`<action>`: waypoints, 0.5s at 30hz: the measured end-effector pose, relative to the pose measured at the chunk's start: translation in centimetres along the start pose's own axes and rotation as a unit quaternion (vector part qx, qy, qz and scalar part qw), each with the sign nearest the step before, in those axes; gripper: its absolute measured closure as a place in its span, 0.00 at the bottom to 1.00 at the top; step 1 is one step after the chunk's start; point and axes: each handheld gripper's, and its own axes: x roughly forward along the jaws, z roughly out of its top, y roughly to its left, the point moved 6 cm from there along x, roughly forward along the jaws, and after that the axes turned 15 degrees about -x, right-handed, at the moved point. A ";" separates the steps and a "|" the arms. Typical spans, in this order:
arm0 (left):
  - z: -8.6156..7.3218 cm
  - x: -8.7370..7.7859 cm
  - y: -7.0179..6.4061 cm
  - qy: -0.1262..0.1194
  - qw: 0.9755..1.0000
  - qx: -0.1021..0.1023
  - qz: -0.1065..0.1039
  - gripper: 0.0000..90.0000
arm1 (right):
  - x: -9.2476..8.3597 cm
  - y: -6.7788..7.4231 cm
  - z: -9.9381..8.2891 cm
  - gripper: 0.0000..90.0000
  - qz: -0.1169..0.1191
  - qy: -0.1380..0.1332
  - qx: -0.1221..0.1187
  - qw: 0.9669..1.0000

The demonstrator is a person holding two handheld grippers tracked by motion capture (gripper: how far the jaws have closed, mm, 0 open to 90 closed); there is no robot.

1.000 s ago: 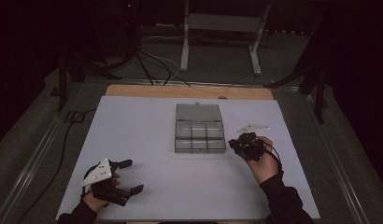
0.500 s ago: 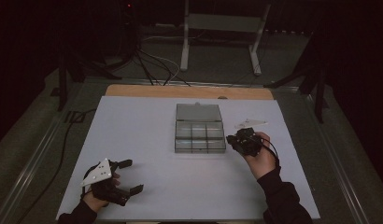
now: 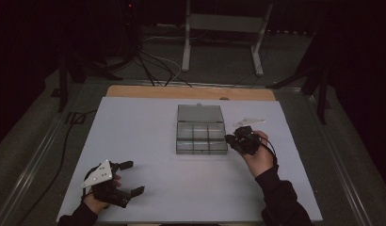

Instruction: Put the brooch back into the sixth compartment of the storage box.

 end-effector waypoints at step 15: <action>0.0 0.0 0.0 -0.001 1.000 0.000 0.000 0.02 | 1.4 0.2 0.6 0.95 0.007 0.006 -0.003 1.000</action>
